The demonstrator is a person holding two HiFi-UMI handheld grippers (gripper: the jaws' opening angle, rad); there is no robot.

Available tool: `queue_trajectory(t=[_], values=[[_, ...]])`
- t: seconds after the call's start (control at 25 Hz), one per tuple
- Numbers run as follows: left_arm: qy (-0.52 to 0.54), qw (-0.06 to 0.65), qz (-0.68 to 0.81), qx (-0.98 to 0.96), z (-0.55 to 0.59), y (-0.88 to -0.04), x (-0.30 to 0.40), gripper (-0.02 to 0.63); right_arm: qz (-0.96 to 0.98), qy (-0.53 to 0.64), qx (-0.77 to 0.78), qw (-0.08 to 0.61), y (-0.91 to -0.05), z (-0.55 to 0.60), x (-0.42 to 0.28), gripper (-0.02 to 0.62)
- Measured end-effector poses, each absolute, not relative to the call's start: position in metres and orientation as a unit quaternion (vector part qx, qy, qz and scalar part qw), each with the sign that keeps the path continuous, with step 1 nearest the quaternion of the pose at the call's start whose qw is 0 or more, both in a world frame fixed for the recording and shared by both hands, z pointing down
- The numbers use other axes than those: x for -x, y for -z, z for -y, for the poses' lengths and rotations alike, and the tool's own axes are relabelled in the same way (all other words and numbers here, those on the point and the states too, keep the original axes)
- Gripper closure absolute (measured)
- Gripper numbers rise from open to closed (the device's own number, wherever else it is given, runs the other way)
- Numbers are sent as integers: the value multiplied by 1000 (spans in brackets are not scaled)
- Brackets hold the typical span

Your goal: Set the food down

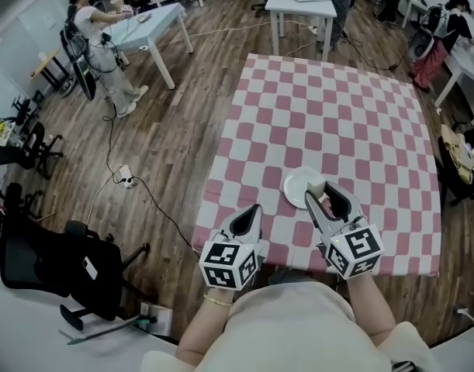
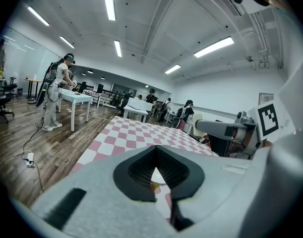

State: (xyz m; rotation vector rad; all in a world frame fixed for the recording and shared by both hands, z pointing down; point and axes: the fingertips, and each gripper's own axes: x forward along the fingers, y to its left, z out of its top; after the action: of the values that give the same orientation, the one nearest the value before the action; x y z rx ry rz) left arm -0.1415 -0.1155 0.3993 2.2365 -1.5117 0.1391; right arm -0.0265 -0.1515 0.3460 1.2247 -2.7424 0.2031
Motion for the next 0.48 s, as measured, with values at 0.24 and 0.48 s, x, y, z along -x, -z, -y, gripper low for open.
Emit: queue_trajectory(t=[0.24, 0.48], values=[[-50, 218, 556, -800, 139, -401, 137, 603, 914, -66, -394, 71, -349, 179, 22, 428], [-48, 218, 565, -794, 165, -406, 133, 603, 918, -68, -384, 76, -357, 207, 17, 428]])
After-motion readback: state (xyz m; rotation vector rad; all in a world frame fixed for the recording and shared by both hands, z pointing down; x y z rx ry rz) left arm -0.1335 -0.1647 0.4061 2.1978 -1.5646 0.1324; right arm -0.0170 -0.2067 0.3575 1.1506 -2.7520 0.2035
